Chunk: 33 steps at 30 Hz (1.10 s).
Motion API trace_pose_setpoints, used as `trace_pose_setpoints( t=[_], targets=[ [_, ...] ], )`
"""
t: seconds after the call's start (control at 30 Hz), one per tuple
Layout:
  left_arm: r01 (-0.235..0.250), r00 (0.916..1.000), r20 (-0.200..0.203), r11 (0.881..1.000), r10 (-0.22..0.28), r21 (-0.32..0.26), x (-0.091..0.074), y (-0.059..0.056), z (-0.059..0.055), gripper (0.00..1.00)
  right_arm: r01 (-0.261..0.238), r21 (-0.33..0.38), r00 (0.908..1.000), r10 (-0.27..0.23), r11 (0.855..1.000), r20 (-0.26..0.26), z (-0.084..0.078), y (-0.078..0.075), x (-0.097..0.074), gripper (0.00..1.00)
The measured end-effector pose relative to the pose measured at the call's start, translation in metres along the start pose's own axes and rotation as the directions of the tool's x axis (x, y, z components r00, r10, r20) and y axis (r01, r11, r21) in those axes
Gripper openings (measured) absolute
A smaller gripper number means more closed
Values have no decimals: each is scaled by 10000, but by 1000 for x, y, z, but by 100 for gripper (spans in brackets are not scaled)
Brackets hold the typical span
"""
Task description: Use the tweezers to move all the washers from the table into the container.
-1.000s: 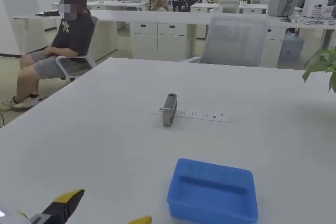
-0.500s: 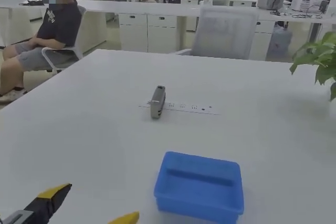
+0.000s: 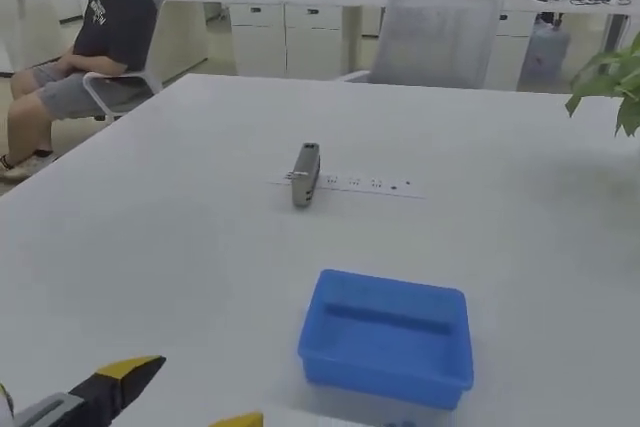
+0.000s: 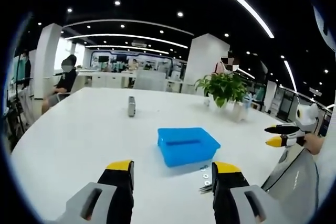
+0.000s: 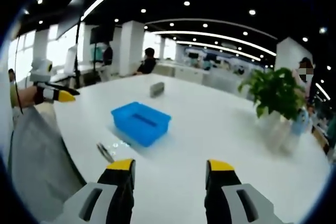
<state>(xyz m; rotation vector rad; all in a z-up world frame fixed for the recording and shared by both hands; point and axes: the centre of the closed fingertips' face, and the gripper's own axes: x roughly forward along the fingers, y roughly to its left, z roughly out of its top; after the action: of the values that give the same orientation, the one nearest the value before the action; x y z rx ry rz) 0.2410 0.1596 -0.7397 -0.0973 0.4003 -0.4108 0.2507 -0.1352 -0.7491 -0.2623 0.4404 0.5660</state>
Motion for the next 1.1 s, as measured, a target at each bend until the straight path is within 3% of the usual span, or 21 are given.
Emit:
trace_pose_setpoints(
  t=[0.07, 0.17, 0.3, 0.33, 0.37, 0.4, 0.47, 0.5, 0.57, 0.6, 0.67, 0.73, 0.77, 0.87, 0.9, 0.93, 0.97, 1.1],
  targets=[
    [354, 9986, -393, 9992, -347, 176, 3, -6, -5, 50, -342, -79, 9994, 342, 9994, -17, 6, 6, 4, 45],
    [1044, 9890, -1074, 9943, -1017, 197, 10, -15, -13, 45, -853, -354, 9963, 848, 9957, -135, 11, 15, 13, 34],
    [1805, 9671, -1944, 9812, -1643, 685, 21, -23, -24, 42, -1791, -442, 9832, 1772, 9828, -430, 9, 34, 31, 26],
    [2042, 9580, -2204, 9761, -1837, 740, 25, -26, -28, 41, -2162, -409, 9748, 2134, 9755, -650, 4, 41, 36, 24],
    [2195, 9530, -2305, 9726, -1968, 768, 27, -28, -29, 40, -2225, -426, 9733, 2193, 9740, -676, 3, 42, 40, 23],
    [2450, 9412, -2584, 9663, -2175, 791, 29, -31, -33, 38, -2645, -455, 9615, 2599, 9633, -889, -3, 49, 44, 22],
    [2762, 9289, -2843, 9555, -2375, 1040, 33, -35, -37, 34, -3022, -578, 9488, 2944, 9515, -1143, -8, 56, 49, 17],
    [3028, 9159, -3110, 9454, -2538, 1202, 35, -38, -40, 32, -3278, -607, 9392, 3183, 9428, -1288, -11, 61, 51, 14],
    [3356, 9002, -3429, 9295, -2686, 1530, 38, -43, -45, 29, -3895, -593, 9100, 3741, 9191, -1789, -24, 73, 56, 10],
    [3503, 8913, -3607, 9223, -2746, 1634, 39, -45, -47, 28, -3956, -620, 9066, 3789, 9163, -1858, -26, 74, 57, 9],
    [3919, 8692, -3951, 9013, -2972, 1843, 42, -53, -53, 27, -4462, -749, 8768, 4189, 8918, -2361, -38, 83, 61, 7],
    [4254, 8484, -4295, 8814, -3094, 2054, 45, -59, -60, 26, -4868, -1156, 8507, 4399, 8658, -2879, -47, 90, 65, 7],
    [4436, 8348, -4487, 8725, -3190, 2049, 46, -63, -65, 25, -5132, -1410, 8326, 4512, 8466, -3213, -53, 93, 67, 7],
    [4745, 8089, -4902, 8528, -3247, 2181, 51, -69, -75, 25, -5440, -1956, 8119, 4530, 8160, -3683, -60, 97, 73, 6],
    [4810, 8027, -4996, 8488, -3257, 2195, 52, -70, -77, 26, -5488, -1876, 8068, 4575, 8146, -3737, -63, 99, 76, 6],
    [4903, 7956, -5086, 8431, -3293, 2211, 54, -72, -80, 26, -5699, -1914, 7878, 4653, 7991, -4035, -68, 99, 75, 6],
    [4935, 7942, -5097, 8405, -3308, 2234, 56, -74, -80, 26, -5577, -1896, 8000, 4624, 8081, -3824, -65, 99, 79, 6],
    [5107, 7834, -5208, 8289, -3391, 2285, 63, -80, -80, 26, -5870, -2246, 7836, 4761, 7778, -3991, -68, 102, 84, 3]
  ],
)
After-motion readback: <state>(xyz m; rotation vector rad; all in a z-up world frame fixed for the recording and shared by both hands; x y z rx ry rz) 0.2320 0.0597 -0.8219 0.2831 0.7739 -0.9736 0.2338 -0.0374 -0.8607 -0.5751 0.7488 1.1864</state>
